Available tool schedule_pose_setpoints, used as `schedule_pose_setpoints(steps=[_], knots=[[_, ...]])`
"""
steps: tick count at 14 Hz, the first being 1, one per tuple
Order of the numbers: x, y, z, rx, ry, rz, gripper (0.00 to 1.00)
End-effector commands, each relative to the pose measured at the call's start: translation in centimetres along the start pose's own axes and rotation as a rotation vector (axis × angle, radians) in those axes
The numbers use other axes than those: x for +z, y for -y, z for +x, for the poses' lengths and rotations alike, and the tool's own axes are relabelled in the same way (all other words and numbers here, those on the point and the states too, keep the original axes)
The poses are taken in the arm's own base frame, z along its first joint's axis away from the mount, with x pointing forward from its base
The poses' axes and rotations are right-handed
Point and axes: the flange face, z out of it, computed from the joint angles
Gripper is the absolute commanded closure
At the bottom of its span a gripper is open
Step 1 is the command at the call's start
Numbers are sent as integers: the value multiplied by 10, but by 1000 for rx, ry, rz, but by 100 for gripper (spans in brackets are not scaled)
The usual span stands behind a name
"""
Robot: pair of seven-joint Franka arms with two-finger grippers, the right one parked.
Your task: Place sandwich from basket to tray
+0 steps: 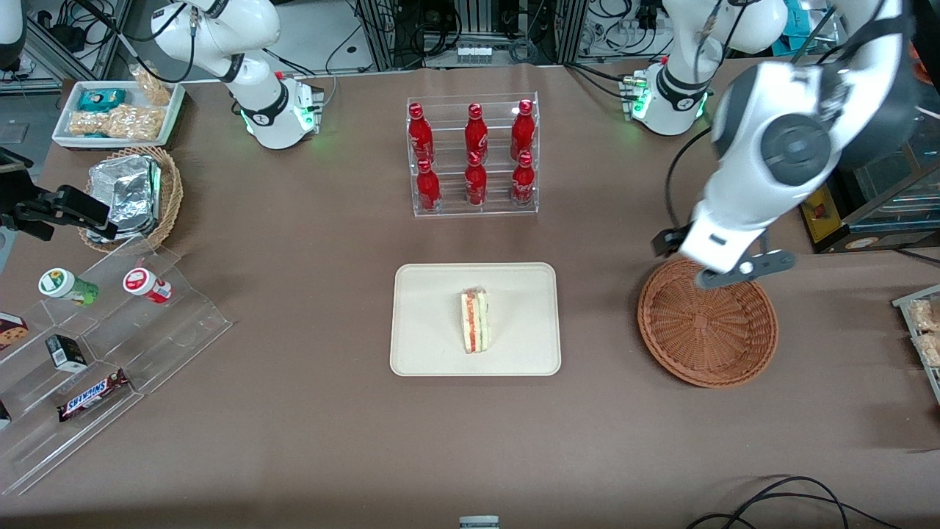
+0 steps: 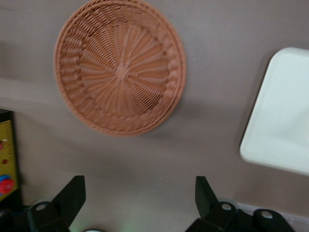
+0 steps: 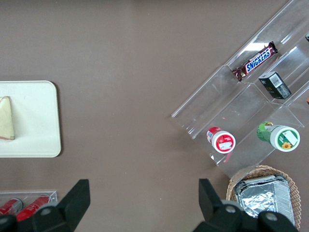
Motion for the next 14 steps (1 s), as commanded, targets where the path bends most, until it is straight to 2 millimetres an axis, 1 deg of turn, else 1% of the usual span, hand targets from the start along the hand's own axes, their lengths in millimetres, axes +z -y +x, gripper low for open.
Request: schedule_pose_setpoints(steps=[1, 3, 4, 5, 7, 8, 9, 10, 11, 12, 14], knots=[[-27, 31, -22, 107, 24, -37, 0], [-36, 37, -24, 114, 19, -37, 0], [-42, 43, -29, 119, 18, -47, 0], [-43, 42, -30, 121, 19, -47, 0], [-40, 67, -20, 75, 27, -54, 0], [-43, 63, -23, 109, 19, -57, 0], [-41, 76, -18, 99, 23, -58, 0], [-44, 73, -21, 117, 17, -58, 0], [-44, 82, -18, 100, 17, -58, 0], [-46, 77, -20, 106, 12, -56, 0], [-48, 80, -22, 99, 8, -52, 0]])
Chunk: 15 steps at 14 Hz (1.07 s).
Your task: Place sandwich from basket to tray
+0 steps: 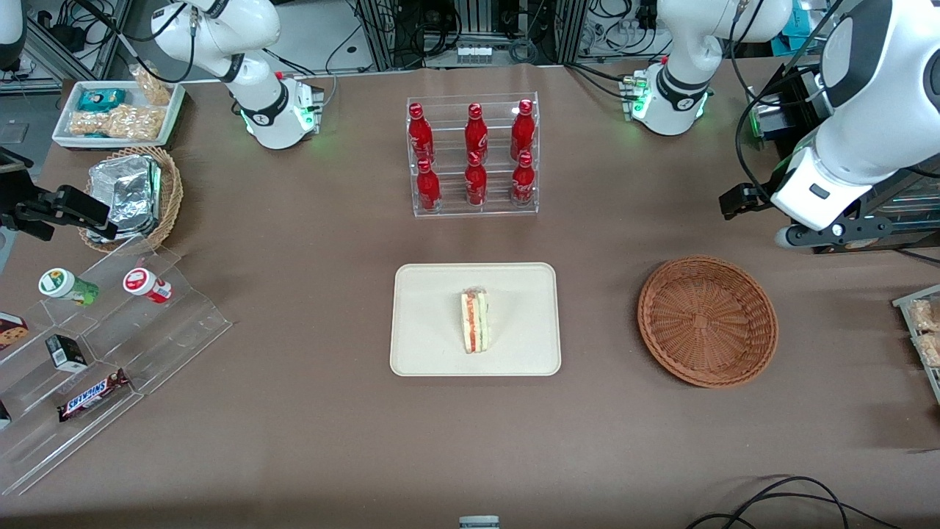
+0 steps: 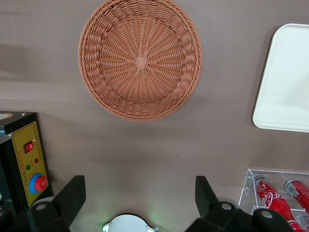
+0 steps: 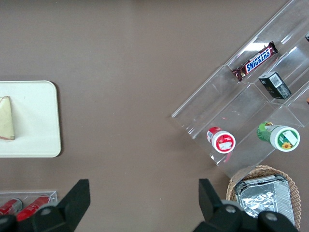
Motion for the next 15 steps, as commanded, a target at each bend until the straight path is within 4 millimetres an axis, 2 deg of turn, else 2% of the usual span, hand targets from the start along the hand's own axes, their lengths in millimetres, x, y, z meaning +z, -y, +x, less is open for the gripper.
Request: schedule_pose_setpoints(steps=[1, 7, 9, 11, 15], knots=[[-8, 4, -10, 6, -5, 6, 0], [-12, 24, -8, 20, -8, -6, 0], [-12, 24, -8, 20, -6, -9, 0], [-24, 31, -2, 21, -29, -37, 0], [-49, 63, 19, 89, -97, -48, 0]])
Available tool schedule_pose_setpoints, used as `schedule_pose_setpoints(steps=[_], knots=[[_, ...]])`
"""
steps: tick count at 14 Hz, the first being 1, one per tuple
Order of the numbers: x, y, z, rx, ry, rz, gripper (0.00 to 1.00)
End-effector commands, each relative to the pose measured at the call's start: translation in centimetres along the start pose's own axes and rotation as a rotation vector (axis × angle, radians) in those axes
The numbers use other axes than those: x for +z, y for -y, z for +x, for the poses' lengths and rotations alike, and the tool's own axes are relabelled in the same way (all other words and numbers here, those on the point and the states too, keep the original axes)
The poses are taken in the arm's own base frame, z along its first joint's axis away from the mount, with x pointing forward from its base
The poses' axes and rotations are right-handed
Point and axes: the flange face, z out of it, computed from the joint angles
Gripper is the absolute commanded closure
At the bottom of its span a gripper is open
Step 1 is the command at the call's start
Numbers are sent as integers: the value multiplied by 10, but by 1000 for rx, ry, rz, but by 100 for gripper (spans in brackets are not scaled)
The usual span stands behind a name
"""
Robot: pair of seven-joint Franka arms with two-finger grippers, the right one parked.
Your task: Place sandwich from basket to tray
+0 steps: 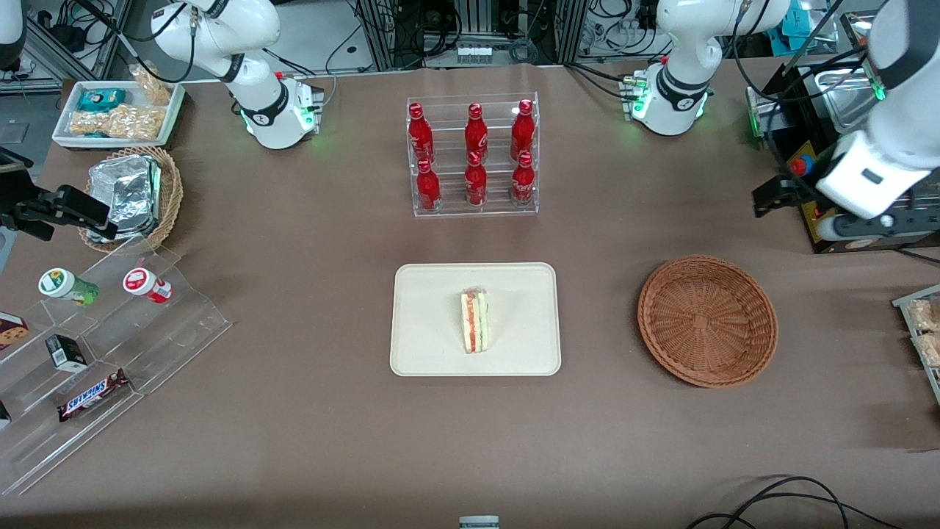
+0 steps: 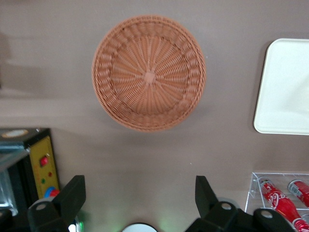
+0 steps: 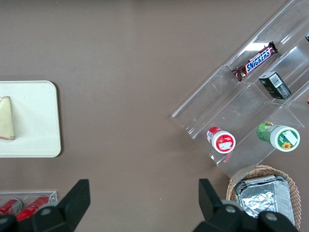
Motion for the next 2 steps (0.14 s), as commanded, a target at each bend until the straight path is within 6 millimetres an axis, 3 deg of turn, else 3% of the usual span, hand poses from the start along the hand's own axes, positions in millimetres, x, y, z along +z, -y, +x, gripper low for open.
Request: schedule_pose_setpoints(steps=[1, 2], knots=[[-16, 18, 14, 35, -31, -16, 0], [-17, 18, 14, 32, -33, -16, 0]])
